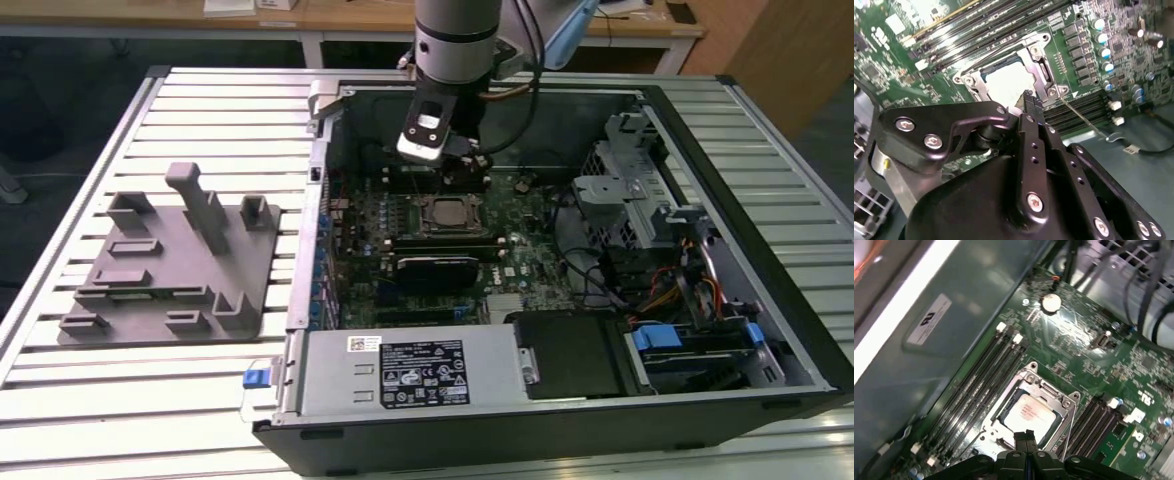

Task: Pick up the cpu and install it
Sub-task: 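Close the cpu cover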

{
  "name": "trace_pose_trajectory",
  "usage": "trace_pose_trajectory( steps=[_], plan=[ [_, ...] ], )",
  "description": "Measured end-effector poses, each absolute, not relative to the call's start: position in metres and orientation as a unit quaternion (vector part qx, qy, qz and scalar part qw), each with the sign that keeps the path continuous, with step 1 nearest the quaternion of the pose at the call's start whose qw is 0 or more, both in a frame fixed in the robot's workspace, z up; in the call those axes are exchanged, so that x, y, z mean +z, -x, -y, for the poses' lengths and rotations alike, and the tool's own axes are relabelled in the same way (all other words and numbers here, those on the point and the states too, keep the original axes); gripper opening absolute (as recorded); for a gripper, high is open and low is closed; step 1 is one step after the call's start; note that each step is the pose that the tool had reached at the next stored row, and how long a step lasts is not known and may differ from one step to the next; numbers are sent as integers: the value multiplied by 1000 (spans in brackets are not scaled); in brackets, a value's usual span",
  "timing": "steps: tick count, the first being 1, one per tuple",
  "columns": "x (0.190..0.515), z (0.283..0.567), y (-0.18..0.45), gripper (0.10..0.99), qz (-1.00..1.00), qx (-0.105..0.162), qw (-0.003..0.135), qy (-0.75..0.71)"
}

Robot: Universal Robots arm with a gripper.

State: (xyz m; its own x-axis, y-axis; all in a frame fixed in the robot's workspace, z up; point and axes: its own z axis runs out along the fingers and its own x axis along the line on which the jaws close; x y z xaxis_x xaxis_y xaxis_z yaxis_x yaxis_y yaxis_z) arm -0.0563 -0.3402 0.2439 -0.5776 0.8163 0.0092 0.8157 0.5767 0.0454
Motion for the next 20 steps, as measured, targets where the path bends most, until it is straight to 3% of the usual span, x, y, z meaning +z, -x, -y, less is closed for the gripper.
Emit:
trace_pose_trajectory(
  steps=[20],
  plan=[
    [244,340,56,106,-953,23,2,-302]
  ],
)
